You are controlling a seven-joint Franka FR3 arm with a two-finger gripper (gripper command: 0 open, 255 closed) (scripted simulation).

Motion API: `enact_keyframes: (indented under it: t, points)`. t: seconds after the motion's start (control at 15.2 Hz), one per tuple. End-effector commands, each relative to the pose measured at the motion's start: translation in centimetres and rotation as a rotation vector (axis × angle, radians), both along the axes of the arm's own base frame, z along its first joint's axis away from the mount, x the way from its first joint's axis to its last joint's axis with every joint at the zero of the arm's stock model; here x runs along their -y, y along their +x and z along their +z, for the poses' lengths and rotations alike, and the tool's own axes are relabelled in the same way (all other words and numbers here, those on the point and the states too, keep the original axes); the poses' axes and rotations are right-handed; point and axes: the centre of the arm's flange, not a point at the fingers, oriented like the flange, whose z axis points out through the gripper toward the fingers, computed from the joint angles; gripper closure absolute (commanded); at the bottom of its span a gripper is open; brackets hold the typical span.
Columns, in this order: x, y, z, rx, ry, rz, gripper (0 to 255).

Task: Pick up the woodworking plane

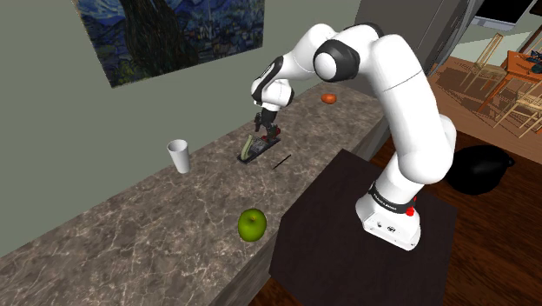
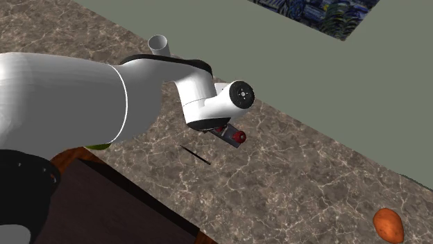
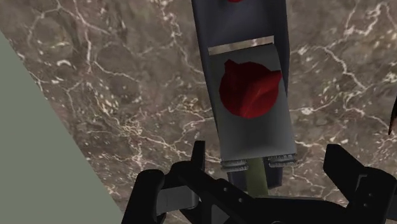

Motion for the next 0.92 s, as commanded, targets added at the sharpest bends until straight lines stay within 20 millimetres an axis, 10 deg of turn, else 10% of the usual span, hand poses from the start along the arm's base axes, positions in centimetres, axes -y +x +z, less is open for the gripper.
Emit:
enact_keyframes:
  t: [0.0,0.46,0.53,0.86]
  points:
    - [-0.1,0.1,-1.0,0.003,0.002,0.009,0]
    - [-0.1,0.1,-3.9,0.003,0.002,0.008,0]
    - [-0.1,0.1,-3.9,0.003,0.002,0.009,255]
    - [-0.1,0.1,-3.9,0.003,0.002,0.009,255]
